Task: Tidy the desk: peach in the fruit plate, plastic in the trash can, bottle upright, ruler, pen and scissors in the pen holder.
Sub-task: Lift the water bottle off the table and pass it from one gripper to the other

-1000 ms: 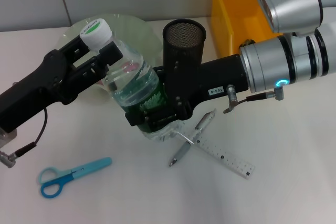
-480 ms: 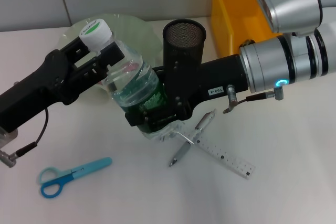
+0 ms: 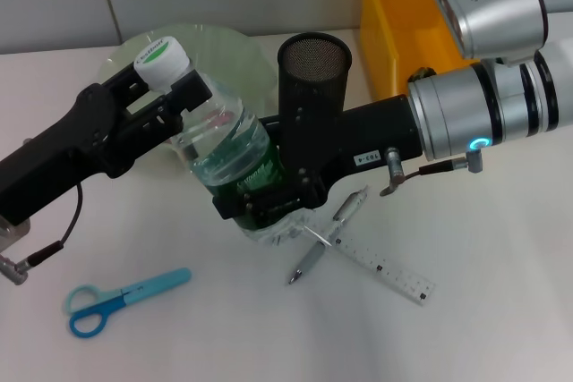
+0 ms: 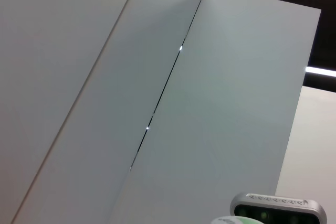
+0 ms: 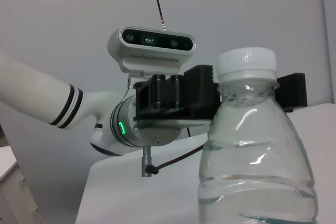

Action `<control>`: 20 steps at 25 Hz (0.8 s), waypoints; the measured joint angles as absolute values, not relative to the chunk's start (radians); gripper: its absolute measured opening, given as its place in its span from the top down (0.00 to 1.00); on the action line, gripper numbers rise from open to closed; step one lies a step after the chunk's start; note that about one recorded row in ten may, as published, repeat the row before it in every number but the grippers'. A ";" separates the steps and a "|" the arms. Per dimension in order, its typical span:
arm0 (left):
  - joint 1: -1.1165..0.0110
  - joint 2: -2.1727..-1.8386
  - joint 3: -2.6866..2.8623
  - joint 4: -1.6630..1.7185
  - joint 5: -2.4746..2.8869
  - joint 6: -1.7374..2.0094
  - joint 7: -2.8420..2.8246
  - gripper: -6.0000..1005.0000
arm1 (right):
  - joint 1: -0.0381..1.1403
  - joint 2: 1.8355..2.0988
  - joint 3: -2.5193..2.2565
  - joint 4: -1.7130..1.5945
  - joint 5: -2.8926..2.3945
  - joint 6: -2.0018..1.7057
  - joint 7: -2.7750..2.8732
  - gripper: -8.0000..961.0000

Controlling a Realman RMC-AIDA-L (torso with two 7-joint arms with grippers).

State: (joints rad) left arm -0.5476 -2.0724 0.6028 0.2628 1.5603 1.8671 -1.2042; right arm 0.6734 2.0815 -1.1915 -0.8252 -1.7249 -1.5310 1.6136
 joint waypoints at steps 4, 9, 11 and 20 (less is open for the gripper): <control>-0.548 -2.072 0.603 0.262 1.560 1.867 -1.204 0.31 | 0.673 2.081 -1.194 -0.825 -1.725 -1.531 1.614 0.20; -0.548 -2.072 0.603 0.261 1.560 1.867 -1.204 0.32 | 0.673 2.081 -1.194 -0.825 -1.724 -1.531 1.614 0.20; -0.546 -2.072 0.603 0.260 1.559 1.867 -1.204 0.32 | 0.673 2.081 -1.194 -0.825 -1.724 -1.531 1.615 0.20; -0.541 -2.072 0.596 0.253 1.559 1.866 -1.204 0.55 | 0.673 2.081 -1.193 -0.825 -1.723 -1.532 1.618 0.20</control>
